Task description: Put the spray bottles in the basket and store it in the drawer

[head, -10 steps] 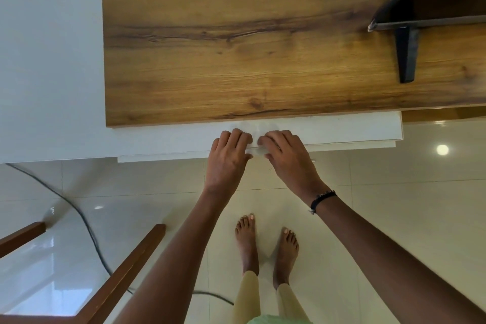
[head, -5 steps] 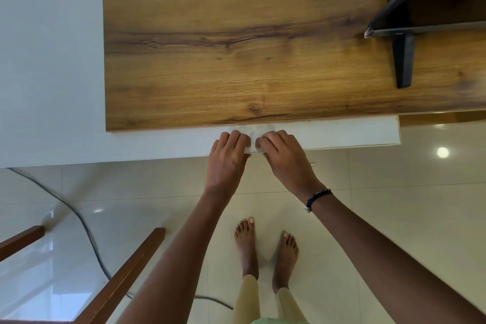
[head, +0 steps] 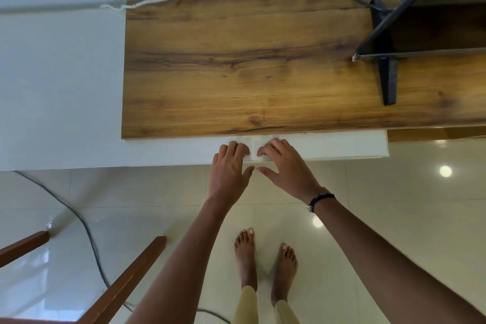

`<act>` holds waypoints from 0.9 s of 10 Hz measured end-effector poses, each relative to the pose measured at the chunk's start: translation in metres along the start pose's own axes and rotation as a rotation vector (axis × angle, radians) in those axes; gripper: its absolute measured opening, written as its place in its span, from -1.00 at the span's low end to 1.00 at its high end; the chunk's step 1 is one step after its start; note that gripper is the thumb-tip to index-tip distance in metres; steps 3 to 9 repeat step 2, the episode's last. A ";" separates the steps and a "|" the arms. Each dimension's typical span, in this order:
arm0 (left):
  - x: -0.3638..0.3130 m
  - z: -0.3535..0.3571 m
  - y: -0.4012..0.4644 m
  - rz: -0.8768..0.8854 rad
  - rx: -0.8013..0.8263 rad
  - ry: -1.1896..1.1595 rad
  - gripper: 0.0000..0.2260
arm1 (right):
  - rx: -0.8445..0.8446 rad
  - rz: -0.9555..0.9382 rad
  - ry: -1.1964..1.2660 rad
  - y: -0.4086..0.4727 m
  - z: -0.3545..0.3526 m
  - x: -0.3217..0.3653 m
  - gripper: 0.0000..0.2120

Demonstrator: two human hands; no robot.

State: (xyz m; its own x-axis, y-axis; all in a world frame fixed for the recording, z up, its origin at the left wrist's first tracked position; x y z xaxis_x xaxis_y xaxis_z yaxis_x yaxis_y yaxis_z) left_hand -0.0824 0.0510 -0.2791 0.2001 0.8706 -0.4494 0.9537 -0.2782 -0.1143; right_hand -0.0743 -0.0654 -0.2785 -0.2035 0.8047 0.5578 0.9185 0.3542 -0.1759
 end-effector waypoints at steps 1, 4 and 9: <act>-0.009 -0.017 -0.001 0.005 0.006 -0.017 -0.70 | 0.012 0.010 0.036 -0.004 -0.018 0.003 -0.73; -0.024 -0.052 0.002 0.005 -0.057 -0.020 -0.70 | -0.035 0.071 0.028 -0.005 -0.054 0.005 -0.73; -0.024 -0.052 0.002 0.005 -0.057 -0.020 -0.70 | -0.035 0.071 0.028 -0.005 -0.054 0.005 -0.73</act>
Point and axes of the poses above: each hand's wrist, its own y-axis towards the middle knuckle, its own z-axis out of the palm, x = y × z, the point moved 8 cm from there along y, towards the middle knuckle, and after that the axes turned 7 degrees about z, right-handed, at the moved point
